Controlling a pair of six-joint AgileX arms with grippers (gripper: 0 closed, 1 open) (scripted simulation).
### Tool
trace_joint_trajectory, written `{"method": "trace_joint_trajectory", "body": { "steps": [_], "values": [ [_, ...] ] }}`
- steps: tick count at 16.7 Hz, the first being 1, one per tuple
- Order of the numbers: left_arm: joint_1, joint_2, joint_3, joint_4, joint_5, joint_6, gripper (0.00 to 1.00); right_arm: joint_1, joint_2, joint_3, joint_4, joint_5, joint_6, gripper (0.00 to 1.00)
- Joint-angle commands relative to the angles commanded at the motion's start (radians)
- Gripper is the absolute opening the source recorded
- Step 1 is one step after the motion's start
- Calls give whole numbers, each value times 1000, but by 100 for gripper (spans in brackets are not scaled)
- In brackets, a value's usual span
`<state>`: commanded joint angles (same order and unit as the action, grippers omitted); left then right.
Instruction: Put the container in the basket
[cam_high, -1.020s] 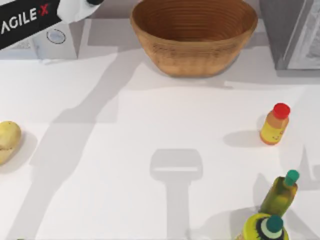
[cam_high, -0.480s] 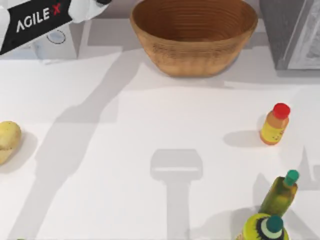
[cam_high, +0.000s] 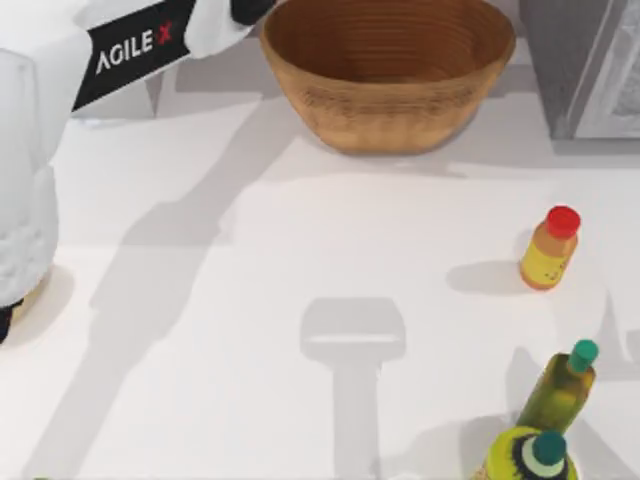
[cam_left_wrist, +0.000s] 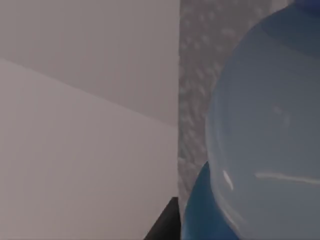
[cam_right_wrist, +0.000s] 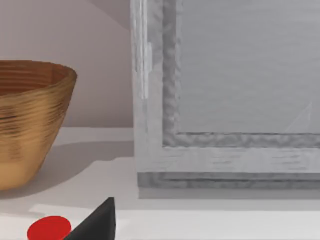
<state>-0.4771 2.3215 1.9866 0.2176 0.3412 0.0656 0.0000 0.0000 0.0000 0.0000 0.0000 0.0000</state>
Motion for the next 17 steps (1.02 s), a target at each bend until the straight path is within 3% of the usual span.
{"method": "trace_joint_trajectory", "body": {
  "steps": [6, 17],
  "values": [
    [-3, 14, 16, 2, -2, -1, 0, 0, 0, 0, 0, 0, 0, 100],
    [-3, 14, 16, 2, -2, -1, 83, 0, 0, 0, 0, 0, 0, 100]
  ]
}}
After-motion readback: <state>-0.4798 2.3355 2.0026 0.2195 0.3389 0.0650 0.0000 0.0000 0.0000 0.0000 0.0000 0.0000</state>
